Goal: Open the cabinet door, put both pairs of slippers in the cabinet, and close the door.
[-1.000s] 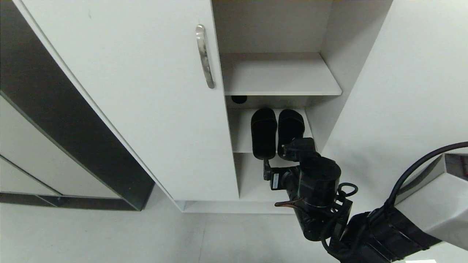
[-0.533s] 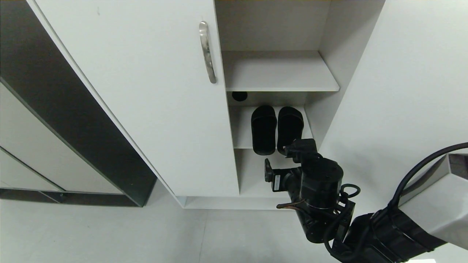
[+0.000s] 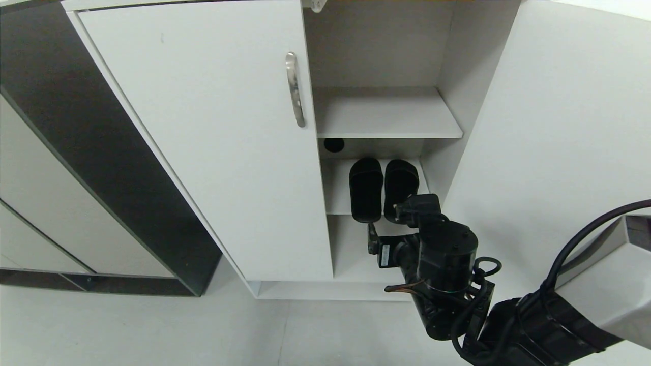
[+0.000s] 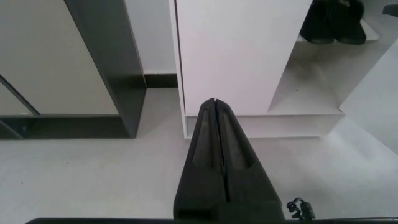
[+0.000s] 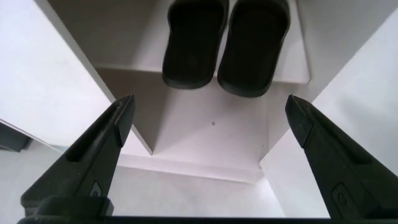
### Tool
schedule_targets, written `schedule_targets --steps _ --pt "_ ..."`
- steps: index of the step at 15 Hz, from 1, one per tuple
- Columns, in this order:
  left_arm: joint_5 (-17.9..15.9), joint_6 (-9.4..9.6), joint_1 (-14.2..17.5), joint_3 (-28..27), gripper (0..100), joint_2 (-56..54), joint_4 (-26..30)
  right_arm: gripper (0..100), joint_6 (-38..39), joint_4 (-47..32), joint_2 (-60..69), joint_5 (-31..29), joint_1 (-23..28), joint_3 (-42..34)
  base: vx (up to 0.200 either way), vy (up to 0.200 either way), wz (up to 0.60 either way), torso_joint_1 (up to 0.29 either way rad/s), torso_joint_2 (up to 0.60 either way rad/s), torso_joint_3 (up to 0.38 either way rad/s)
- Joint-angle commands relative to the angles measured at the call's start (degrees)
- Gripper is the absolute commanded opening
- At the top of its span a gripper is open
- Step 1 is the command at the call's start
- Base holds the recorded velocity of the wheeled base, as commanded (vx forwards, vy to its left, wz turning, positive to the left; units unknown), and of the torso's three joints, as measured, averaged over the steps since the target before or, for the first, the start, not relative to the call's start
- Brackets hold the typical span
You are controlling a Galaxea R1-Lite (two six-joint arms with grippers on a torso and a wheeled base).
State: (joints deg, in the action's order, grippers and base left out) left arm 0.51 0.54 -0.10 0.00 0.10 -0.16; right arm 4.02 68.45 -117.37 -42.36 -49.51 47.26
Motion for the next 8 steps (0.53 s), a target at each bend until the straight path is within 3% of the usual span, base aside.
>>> schedule_targets --steps 1,8 --pt "0.0 -0.01 0.0 0.0 0 0.1 0.0 100 0.0 0.0 -0.3 0.0 0.0 0.0 0.000 0.000 0.00 0.007 0.00 0.203" --pt "0.0 -0.01 0.0 0.0 0 0.0 0.0 100 -0.1 0.0 -0.3 -0.1 0.1 -0.2 0.000 0.000 0.00 0.000 0.00 0.203"
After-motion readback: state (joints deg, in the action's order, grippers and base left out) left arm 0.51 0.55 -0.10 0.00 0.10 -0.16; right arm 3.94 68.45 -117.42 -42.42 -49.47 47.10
